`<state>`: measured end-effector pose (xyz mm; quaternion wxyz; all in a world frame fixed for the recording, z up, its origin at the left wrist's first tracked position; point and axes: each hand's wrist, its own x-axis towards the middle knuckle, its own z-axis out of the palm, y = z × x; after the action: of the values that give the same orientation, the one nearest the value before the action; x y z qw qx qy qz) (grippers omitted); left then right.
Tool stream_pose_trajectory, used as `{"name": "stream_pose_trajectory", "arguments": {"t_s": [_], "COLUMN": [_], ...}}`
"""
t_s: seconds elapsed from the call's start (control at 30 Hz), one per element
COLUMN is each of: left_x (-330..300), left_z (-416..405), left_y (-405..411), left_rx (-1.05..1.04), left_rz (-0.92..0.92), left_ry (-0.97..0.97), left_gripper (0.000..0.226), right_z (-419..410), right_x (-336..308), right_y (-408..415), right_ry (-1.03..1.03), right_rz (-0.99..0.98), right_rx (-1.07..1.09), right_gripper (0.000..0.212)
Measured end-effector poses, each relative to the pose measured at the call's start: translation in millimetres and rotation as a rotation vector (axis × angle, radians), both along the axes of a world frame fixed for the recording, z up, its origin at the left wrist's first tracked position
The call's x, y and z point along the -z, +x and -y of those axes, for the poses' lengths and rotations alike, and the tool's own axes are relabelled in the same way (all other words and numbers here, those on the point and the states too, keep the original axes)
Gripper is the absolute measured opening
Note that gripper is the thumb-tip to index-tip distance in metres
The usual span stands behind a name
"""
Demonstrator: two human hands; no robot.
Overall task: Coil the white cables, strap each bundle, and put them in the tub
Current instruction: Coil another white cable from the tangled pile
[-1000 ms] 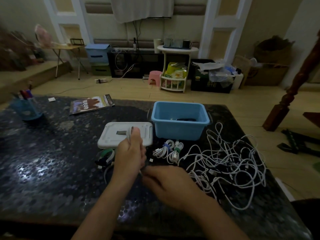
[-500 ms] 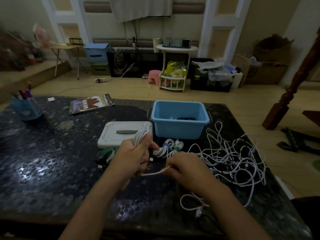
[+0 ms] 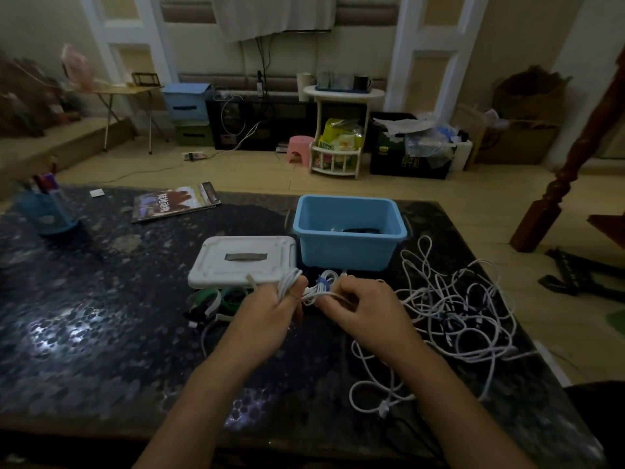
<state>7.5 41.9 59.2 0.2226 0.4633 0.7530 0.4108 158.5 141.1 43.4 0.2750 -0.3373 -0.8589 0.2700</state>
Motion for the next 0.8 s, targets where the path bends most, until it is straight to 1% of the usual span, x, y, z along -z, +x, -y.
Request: {"name": "stream_pose_trajectory", "arguments": {"t_s": [0.07, 0.13, 0.17, 0.2, 0.23, 0.3, 0.33, 0.4, 0.5, 0.6, 0.67, 0.8], "left_x": [-2.4, -6.3, -6.4, -4.9, -3.4, -0.8, 0.5, 1.4, 1.1, 2.1, 2.3, 0.0], "left_z": [-0.6, 0.1, 0.8, 1.2, 2.0, 3.1, 2.6, 0.3, -2.0, -2.7, -3.0, -3.7], "left_y": [-0.4, -0.8, -1.6, -2.4, -2.7, -1.8, -0.5, 4.0, 7.0, 5.5, 5.8, 9.7], "left_rx": [-0.026, -0.041, -0.038, -0.030, -0.028, -0.039, -0.046, -0.050, -0.063, -0.047, -0.067, -0.080], "left_rz": [0.105, 0.207, 0.237, 0.253, 0.253, 0.225, 0.217, 0.229, 0.209, 0.205, 0.254, 0.422], "left_ry": [0.018, 0.021, 0.013, -0.003, -0.025, -0.051, -0.047, -0.024, 0.018, 0.044, 0.060, 0.090], "left_gripper": [0.071, 0.070, 0.068, 0.065, 0.058, 0.041, 0.038, 0.037, 0.036, 0.040, 0.043, 0.044], "right_z": [-5.3, -11.5, -13.8, -15.7, -16.4, -14.4, -12.5, -7.6, -0.9, 3.1, 5.0, 6.5], "right_x": [1.2, 3.0, 3.0, 2.4, 0.9, -3.3, -5.1, -7.7, -12.9, -18.6, -19.1, -14.0], "right_y": [5.2, 11.9, 15.1, 17.8, 19.8, 20.1, 18.5, 14.4, 9.0, 5.9, 4.7, 0.7], "right_ry": [-0.011, 0.068, 0.092, 0.083, 0.047, -0.046, -0.066, -0.080, -0.125, -0.278, -0.373, -0.348], "right_rz": [0.135, 0.297, 0.332, 0.325, 0.285, 0.146, 0.073, -0.022, -0.089, -0.209, -0.290, -0.282], "right_rx": [-0.014, 0.011, 0.029, 0.041, 0.044, 0.037, 0.036, 0.041, 0.025, -0.013, -0.042, -0.080], "right_gripper": [0.028, 0.032, 0.034, 0.035, 0.036, 0.038, 0.037, 0.035, 0.028, 0.029, 0.033, 0.033]}}
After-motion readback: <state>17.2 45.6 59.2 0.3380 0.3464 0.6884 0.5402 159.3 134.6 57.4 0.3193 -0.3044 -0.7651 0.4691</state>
